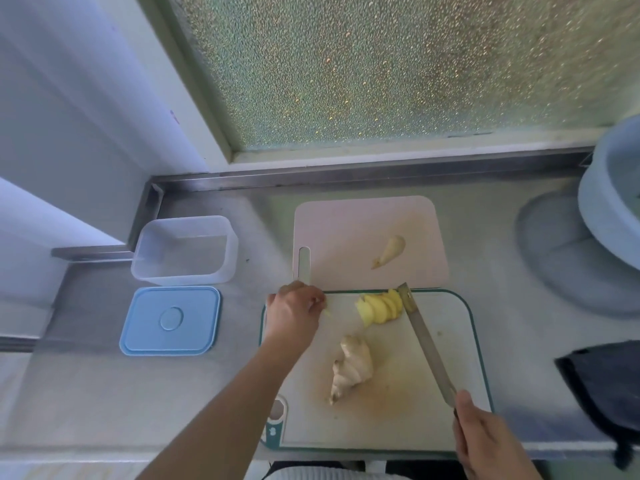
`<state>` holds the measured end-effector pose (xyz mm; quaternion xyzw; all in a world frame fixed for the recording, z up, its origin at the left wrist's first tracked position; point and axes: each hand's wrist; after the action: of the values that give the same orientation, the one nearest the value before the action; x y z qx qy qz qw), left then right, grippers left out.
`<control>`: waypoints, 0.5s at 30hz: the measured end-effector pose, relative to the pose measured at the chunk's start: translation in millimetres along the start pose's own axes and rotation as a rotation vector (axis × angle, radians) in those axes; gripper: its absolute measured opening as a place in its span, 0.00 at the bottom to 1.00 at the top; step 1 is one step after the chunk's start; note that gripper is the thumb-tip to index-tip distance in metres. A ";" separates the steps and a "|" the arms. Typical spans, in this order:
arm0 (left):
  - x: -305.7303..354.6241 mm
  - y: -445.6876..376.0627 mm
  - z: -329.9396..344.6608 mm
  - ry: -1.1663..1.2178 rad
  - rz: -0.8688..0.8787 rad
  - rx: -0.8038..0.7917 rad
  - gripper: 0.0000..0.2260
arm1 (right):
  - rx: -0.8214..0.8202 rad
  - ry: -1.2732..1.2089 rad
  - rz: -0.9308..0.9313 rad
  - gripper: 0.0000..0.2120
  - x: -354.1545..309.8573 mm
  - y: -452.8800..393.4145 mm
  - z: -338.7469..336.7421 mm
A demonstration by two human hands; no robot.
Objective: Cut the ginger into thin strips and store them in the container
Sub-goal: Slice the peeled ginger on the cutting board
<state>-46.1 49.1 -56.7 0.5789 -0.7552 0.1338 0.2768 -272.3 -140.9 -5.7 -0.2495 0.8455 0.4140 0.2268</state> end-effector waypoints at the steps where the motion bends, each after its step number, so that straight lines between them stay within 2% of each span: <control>1: -6.8 -1.3 0.1 0.015 0.033 0.026 0.06 | -0.014 0.013 -0.005 0.31 -1.9 0.2 -0.3; 4: -16.8 4.8 -2.7 0.075 0.075 0.162 0.05 | -0.070 0.040 0.009 0.31 -6.4 -0.2 0.1; 6: -18.9 21.6 -3.6 0.083 0.232 0.251 0.08 | -0.133 0.069 0.031 0.31 -8.5 0.3 1.2; 8: -12.7 50.4 1.2 0.107 0.492 0.166 0.10 | -0.189 0.076 0.055 0.28 -9.8 0.1 1.0; 10: -6.0 74.7 11.2 0.090 0.661 0.012 0.18 | -0.258 0.033 0.062 0.25 -16.2 3.1 -0.2; 12: -5.0 85.4 25.9 0.087 0.678 -0.055 0.24 | -0.297 0.031 0.037 0.25 -17.6 3.4 1.2; 15: -4.3 83.6 39.9 0.122 0.655 0.022 0.20 | -0.323 0.066 0.004 0.26 -25.6 5.5 6.6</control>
<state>-135.2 56.2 -81.6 0.2993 -0.8816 0.2584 0.2575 -254.7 -126.6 8.9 -0.2944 0.7753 0.5368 0.1551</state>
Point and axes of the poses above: each hand's wrist, its own y-axis away from the middle knuckle, its own z-axis out of the palm, x = y × z, and after that the axes turned 2 degrees about x, right-handed
